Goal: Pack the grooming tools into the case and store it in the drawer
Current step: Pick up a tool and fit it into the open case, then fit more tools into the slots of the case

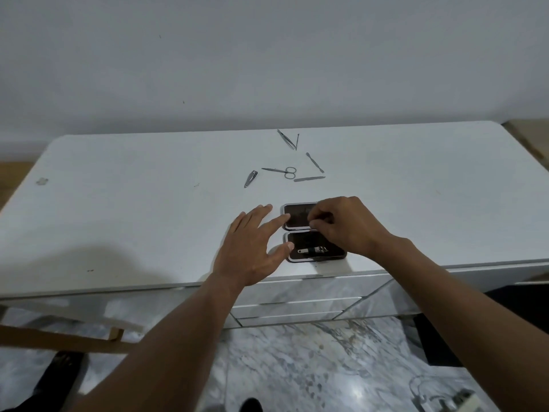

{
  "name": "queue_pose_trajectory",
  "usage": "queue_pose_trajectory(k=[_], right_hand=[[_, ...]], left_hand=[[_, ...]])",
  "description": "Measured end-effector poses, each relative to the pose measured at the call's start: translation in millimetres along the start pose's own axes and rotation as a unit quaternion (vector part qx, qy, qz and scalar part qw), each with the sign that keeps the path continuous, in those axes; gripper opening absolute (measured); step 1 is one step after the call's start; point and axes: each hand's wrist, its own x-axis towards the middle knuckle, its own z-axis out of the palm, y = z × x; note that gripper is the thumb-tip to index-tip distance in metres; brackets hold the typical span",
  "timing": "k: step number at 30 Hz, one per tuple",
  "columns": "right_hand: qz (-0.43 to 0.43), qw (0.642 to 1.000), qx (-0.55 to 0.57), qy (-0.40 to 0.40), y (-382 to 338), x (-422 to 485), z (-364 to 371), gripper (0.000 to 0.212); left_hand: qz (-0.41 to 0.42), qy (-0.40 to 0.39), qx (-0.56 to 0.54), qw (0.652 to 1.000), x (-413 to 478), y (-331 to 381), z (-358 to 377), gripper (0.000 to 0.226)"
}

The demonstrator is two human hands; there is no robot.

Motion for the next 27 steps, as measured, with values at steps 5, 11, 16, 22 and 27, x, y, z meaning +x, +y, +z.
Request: queue_pose_trajectory(k=[5, 11, 16, 22, 27], right_hand=[[-0.030, 0.999, -0.028, -0.001, -26.1, 51.7, 7.0, 0.015], [-0.046, 0.994, -0.081, -0.048, -50.7, 125.9, 27.1, 0.029], [-0.062, 0.984, -0.140, -0.092, -61.9, 163.3, 39.6, 0.049], [-0.073, 0.973, -0.184, -0.116, -65.1, 176.6, 43.3, 0.040], [-0.065, 0.974, -0.196, -0.092, -59.8, 175.0, 47.0, 0.029]], left_hand=[[-0.002, -0.006, -0.009, 1.000, 0.5, 1.5, -3.3, 0.060], [0.009, -0.017, 0.026, 0.999, 3.3, 1.9, -6.3, 0.060], [0.008, -0.009, -0.001, 1.000, 2.0, 2.4, -7.0, 0.057], [0.015, 0.009, -0.010, 1.000, -0.5, 0.2, -3.7, 0.055], [0.016, 0.008, -0.016, 1.000, 0.3, -0.2, -2.8, 0.056]])
